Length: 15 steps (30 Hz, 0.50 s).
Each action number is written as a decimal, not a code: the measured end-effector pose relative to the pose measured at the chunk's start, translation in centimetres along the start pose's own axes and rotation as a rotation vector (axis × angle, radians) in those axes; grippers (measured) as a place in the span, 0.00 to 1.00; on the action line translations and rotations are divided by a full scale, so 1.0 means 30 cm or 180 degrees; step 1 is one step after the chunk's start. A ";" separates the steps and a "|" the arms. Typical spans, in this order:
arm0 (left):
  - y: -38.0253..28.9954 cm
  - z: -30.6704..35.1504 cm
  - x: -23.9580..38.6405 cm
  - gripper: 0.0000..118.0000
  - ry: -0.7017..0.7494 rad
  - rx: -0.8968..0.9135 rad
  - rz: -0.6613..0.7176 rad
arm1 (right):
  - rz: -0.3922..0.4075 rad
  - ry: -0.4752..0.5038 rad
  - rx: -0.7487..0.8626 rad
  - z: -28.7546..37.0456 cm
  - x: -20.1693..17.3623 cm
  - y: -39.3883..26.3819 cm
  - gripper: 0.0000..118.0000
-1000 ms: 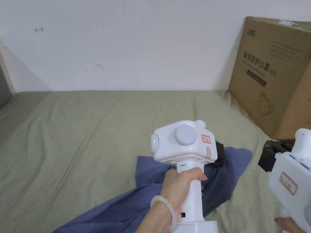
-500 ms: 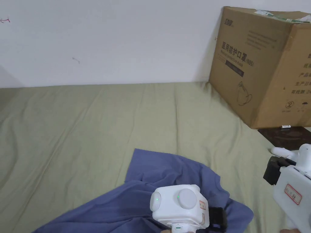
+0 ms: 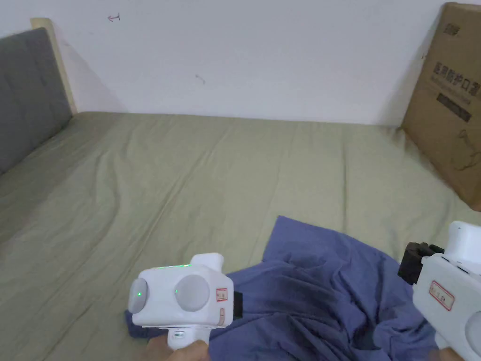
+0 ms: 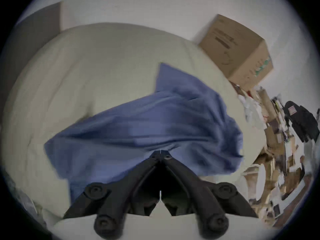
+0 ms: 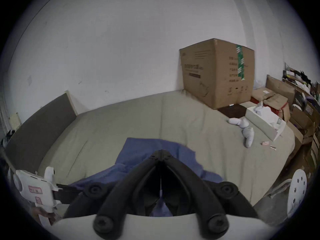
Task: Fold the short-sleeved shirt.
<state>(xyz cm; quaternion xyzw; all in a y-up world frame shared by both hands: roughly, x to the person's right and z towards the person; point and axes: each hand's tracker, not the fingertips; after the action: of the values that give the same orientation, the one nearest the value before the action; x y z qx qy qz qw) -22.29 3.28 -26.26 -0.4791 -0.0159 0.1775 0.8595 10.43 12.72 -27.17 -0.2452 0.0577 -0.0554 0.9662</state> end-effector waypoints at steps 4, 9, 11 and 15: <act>0.060 0.083 -0.214 0.00 0.0296 0.0154 0.0377 | 0.0083 0.0121 -0.0039 -0.032 -0.089 -0.005 0.00; 0.148 0.070 -0.421 0.79 0.0655 0.0033 0.0583 | 0.0163 0.0296 -0.0101 -0.066 -0.174 -0.019 0.00; 0.159 0.019 -0.469 0.75 0.0689 -0.0178 0.0722 | 0.0217 0.0332 -0.0151 -0.082 -0.197 -0.034 0.00; 0.146 -0.082 -0.505 0.70 0.0712 -0.0418 0.0827 | 0.0272 0.0371 -0.0324 -0.116 -0.220 -0.073 0.00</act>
<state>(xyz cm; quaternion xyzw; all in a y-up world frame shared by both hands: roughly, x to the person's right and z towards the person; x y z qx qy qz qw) -37.25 -1.48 -29.07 -0.5490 0.1303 0.2312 0.7926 3.27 10.07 -28.62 -0.2876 0.1270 -0.0253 0.9489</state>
